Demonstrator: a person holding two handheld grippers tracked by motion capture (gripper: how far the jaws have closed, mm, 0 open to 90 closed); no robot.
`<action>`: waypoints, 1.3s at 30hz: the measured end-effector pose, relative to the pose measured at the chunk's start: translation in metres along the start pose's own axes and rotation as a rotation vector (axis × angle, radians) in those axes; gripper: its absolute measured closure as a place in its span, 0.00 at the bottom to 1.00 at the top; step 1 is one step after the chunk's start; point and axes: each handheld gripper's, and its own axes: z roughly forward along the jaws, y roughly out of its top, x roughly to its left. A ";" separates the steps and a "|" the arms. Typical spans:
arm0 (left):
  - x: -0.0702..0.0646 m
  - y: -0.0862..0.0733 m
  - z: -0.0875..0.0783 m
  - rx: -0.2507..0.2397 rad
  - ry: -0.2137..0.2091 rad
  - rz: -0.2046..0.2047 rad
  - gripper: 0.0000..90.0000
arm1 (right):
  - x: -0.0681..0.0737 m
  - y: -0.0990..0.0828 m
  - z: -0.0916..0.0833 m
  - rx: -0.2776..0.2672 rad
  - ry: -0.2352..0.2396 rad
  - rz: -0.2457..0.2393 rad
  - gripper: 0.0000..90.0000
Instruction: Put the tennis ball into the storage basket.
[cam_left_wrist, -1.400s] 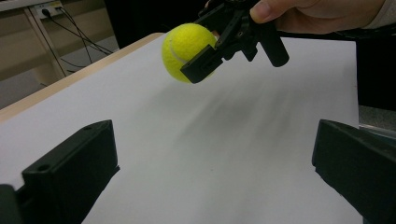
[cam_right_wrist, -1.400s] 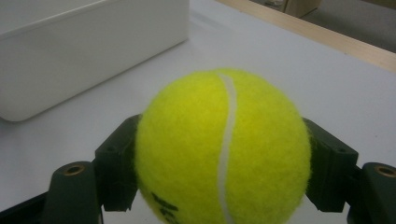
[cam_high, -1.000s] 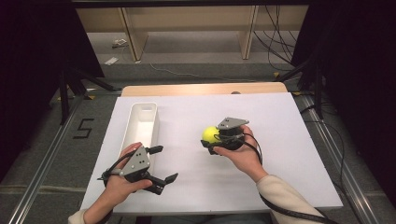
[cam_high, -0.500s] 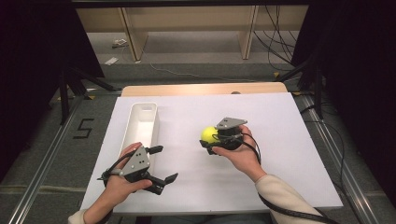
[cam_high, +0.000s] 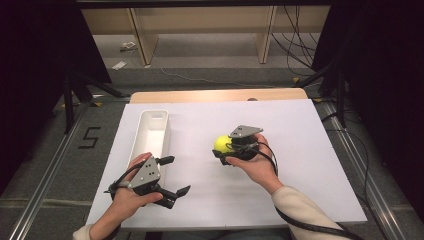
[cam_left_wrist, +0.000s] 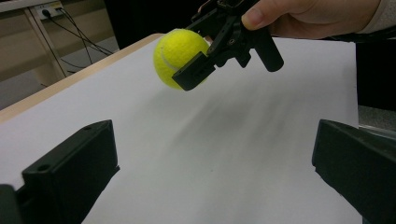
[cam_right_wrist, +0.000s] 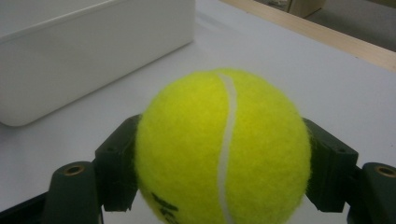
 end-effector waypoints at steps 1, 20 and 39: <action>0.000 0.000 0.000 0.000 0.000 0.001 0.00 | 0.000 0.000 0.000 0.000 0.000 -0.001 0.30; 0.000 0.000 0.000 0.000 0.000 0.001 0.00 | 0.002 0.001 0.005 0.002 0.006 0.000 0.30; 0.000 0.000 0.000 0.001 -0.002 0.003 0.00 | 0.004 0.003 0.008 -0.002 0.007 0.004 0.30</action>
